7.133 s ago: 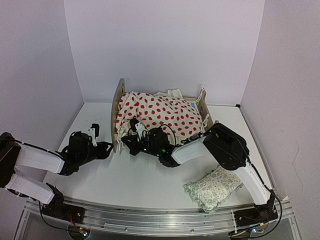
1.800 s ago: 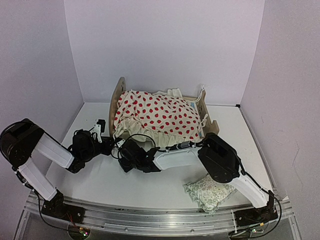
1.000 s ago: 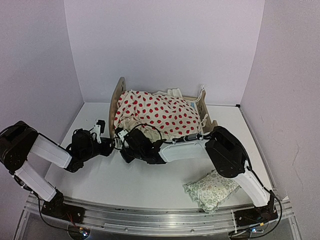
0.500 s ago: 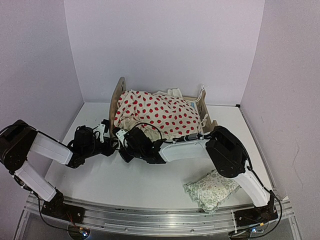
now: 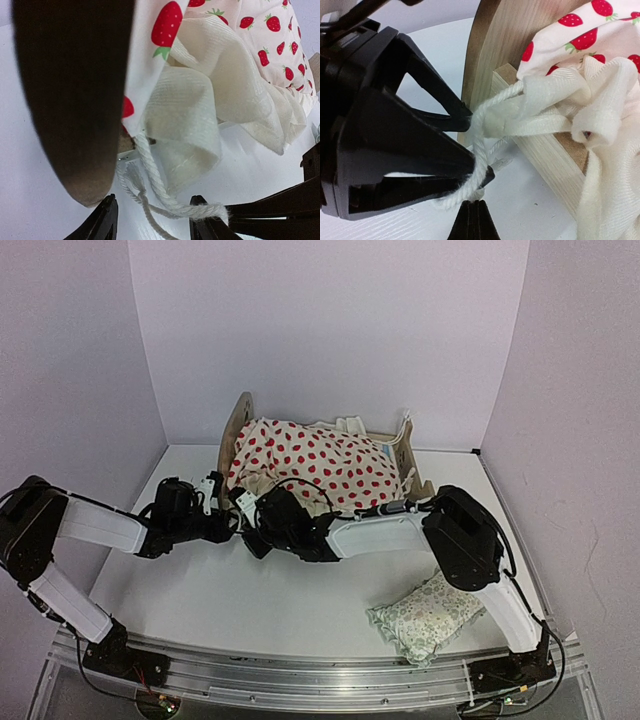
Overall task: Set up the pet bed
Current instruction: Cross the left ropes of the mattress at the bed frame base.
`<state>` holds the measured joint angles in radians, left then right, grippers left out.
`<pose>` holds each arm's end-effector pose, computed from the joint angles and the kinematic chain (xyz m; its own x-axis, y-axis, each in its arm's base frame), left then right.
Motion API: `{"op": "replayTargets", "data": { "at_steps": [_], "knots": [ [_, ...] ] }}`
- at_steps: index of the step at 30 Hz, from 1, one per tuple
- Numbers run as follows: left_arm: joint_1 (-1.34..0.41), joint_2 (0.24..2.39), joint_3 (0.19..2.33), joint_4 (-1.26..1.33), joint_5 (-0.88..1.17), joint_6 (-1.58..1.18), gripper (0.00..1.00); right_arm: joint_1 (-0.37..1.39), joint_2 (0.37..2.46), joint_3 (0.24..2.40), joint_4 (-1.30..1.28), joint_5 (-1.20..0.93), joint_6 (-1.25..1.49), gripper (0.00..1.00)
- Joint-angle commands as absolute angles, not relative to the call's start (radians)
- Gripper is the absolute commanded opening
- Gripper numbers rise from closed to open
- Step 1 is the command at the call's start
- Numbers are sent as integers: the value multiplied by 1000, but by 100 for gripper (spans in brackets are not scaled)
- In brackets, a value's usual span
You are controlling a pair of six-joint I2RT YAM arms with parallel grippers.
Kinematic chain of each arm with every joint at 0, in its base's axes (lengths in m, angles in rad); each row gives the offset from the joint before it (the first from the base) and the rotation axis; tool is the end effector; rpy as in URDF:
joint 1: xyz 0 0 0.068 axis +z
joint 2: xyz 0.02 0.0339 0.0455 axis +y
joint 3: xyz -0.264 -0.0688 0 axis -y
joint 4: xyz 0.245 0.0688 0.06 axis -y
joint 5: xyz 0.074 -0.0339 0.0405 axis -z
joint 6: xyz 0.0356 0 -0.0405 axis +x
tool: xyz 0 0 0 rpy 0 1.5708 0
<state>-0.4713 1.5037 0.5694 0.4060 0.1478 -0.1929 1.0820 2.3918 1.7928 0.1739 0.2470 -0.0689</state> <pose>0.2564 -0.1366 0.1605 -0.5486 0.0668 -0.8334 0.4659 0.8521 -0.2384 0.2651 0.4800 0.1601 -0.1415 -0.4081 -0.9019 -0.7631 0.6254 -0.1633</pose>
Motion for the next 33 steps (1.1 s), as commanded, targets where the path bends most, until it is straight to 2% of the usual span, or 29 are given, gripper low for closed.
{"op": "replayTargets", "data": {
  "at_steps": [1,6,15,33],
  "knots": [
    [-461,1443,612,324,117,-201,50,1072,2294,1768,240,231,-74,0],
    [-459,1403,607,301,100,-168,57,1066,2293,1771,241,215,-70,0],
    [-457,1416,610,305,164,-54,62,1063,2293,1778,241,200,-65,0],
    [-457,1510,664,349,210,28,57,1051,2298,1798,241,175,-46,0]
  ]
}}
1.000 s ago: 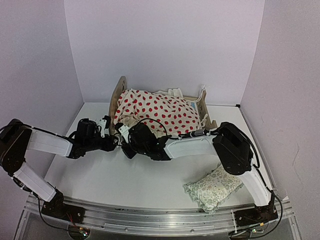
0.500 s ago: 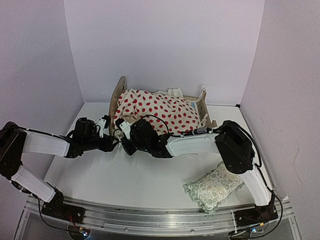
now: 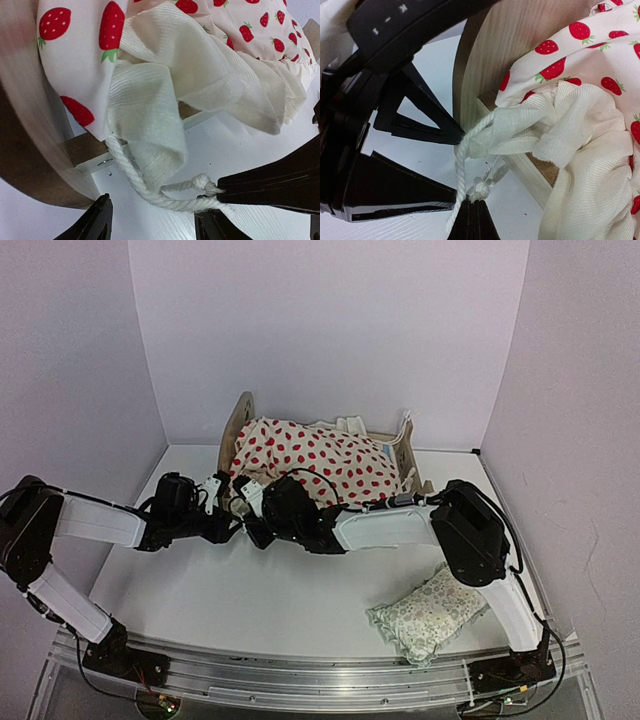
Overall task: Set up the pet bed
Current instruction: Cross the left ropes of the mattress at the bed frame base.
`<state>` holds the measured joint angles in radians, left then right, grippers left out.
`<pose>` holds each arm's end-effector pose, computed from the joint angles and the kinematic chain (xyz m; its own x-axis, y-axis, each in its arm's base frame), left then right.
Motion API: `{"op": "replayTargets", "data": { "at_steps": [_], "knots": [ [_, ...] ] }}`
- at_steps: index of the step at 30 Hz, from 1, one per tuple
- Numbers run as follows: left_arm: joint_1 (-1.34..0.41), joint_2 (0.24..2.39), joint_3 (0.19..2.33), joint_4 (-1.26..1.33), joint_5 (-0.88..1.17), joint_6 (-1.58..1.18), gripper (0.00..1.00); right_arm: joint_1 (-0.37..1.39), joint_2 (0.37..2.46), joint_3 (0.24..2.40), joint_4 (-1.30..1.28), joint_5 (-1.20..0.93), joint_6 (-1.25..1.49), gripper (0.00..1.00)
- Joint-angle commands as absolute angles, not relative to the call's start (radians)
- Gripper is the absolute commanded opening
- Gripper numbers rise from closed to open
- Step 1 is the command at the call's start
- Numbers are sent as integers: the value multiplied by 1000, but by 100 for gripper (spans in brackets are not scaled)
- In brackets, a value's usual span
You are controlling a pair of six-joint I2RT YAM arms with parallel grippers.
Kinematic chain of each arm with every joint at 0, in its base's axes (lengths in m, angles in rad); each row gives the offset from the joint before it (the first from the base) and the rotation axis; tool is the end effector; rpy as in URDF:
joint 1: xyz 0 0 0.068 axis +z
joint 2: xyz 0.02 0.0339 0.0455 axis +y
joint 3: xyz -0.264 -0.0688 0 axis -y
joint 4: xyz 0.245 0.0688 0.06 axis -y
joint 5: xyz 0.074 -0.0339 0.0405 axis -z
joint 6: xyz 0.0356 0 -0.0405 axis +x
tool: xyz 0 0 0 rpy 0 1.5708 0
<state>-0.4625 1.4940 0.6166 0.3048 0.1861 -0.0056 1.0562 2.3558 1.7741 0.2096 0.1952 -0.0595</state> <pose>0.2602 -0.1371 0.1676 -0.4881 0.2372 -0.8399 0.5749 0.8114 -0.1050 0.2746 0.4717 0.1762 -0.1331 -0.3540 -0.9257 -0.7743 0.6202 -0.1258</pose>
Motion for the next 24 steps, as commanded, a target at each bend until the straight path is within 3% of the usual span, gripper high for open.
{"op": "replayTargets", "data": {
  "at_steps": [1,15,24],
  "knots": [
    [-457,1515,669,349,217,29,57,1050,2298,1800,241,174,-45,0],
    [-457,1547,705,308,284,61,57,1035,2309,1839,235,160,-14,0],
    [-456,1566,709,365,260,50,48,1034,2313,1842,232,144,-6,0]
  ]
}}
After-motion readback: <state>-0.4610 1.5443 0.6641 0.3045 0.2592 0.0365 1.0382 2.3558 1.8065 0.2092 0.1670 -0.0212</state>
